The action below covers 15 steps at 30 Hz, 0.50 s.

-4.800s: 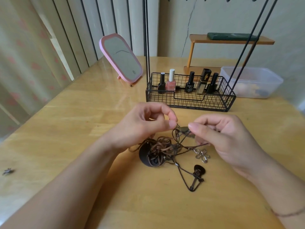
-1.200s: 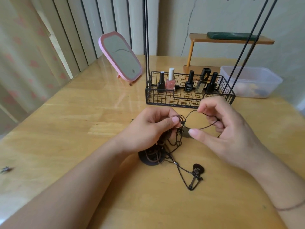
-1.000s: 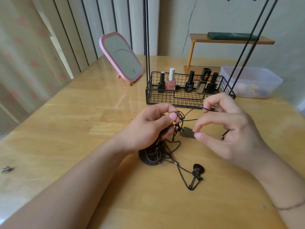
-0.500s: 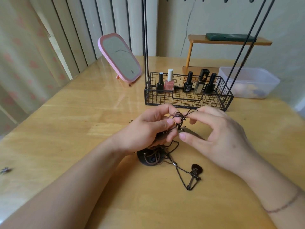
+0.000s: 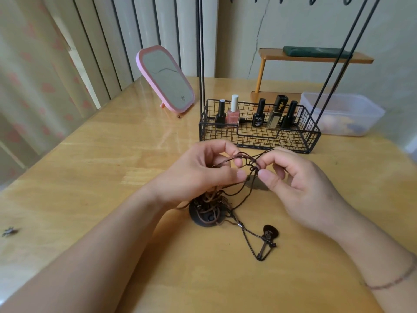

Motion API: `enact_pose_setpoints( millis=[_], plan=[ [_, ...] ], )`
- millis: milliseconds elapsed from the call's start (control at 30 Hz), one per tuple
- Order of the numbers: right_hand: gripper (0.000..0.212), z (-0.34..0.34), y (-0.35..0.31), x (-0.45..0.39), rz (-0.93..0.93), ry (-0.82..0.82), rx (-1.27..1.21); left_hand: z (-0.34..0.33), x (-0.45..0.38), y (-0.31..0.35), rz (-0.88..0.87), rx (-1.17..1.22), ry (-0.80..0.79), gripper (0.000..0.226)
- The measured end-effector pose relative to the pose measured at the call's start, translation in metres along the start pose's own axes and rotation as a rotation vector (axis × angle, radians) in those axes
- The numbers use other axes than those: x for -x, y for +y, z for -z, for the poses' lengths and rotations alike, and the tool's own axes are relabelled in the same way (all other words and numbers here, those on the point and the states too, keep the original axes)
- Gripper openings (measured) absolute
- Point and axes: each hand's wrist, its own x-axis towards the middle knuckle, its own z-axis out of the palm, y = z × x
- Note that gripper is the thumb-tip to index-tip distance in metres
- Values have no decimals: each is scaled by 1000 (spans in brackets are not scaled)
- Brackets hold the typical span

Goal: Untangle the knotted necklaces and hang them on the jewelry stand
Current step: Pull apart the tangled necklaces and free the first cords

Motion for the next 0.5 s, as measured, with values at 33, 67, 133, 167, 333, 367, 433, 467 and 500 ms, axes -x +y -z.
enact_pose_setpoints(
  millis=[33, 67, 133, 167, 333, 367, 433, 467, 500],
  plan=[
    [10, 0, 0, 1, -2, -22, -20, 0, -1, -1, -5, -41, 33, 18],
    [15, 0, 0, 1, -3, -42, -39, 0, -1, -1, -1, -57, 62, 19],
    [19, 0, 0, 2, -3, -77, -69, 0, -2, -1, 18, -73, 93, 16],
    [19, 0, -1, 2, -5, -90, -83, 0, -1, 1, 27, -94, 98, 12],
    [23, -1, 0, 2, -8, -113, -102, -2, 2, 4, 33, -169, 12, 19],
    [25, -1, -1, 2, -4, -115, -91, -4, 2, 5, 30, -147, -18, 21],
    [28, -1, 0, 3, 7, -122, -56, -5, 2, 5, 37, -88, -56, 24],
    [30, -1, 1, 3, 9, -131, -49, -6, 3, 6, 41, -71, -66, 24],
    [31, -1, 1, 3, 7, -142, -49, -6, 3, 7, 41, -62, -76, 24]
  ],
)
